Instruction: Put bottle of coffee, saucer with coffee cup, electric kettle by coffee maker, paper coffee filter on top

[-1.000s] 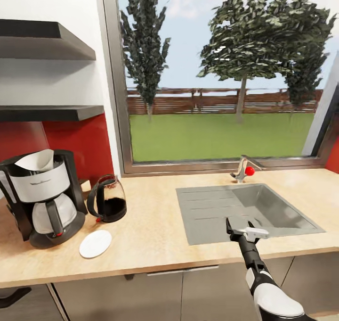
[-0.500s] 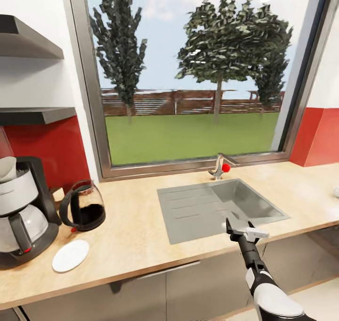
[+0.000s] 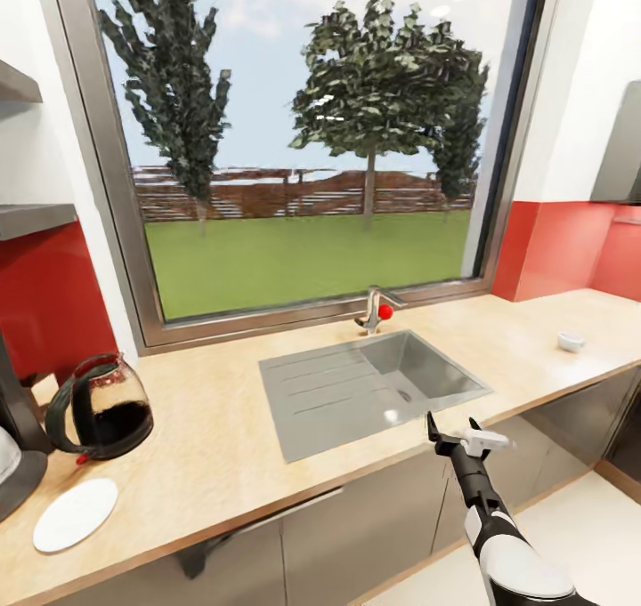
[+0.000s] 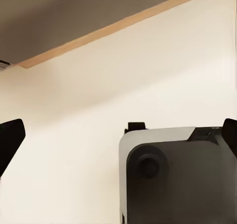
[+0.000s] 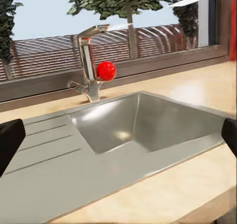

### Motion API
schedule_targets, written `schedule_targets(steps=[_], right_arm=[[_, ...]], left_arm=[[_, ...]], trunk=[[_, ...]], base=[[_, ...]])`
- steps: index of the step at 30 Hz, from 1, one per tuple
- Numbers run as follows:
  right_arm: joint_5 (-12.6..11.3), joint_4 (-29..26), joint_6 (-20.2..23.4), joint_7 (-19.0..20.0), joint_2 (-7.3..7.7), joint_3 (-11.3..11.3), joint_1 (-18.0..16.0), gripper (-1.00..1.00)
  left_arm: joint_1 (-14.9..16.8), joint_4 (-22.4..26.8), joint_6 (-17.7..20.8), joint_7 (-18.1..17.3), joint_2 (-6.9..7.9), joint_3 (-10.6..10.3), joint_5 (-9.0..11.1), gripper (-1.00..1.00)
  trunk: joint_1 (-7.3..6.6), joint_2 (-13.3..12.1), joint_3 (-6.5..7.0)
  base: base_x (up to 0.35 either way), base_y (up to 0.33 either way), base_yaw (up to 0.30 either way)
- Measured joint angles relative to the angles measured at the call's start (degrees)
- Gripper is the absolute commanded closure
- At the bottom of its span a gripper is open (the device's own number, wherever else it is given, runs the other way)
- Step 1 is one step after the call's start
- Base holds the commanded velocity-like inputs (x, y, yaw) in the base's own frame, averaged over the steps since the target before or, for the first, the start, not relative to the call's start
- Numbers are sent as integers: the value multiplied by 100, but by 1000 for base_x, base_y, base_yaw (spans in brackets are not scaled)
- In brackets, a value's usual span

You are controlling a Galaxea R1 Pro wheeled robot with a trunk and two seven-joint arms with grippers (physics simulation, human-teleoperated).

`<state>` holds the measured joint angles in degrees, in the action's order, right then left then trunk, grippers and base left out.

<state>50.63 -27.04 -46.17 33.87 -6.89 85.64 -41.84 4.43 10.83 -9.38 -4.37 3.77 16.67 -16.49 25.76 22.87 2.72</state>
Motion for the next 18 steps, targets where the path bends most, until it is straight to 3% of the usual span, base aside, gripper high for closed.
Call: schedule_targets(steps=[18], right_arm=[[0,-1,-3,0,0,1,0,-100]], left_arm=[[0,0,0,0,-2,1,0,-100]], trunk=[[0,0,0]], base=[[0,0,-300]])
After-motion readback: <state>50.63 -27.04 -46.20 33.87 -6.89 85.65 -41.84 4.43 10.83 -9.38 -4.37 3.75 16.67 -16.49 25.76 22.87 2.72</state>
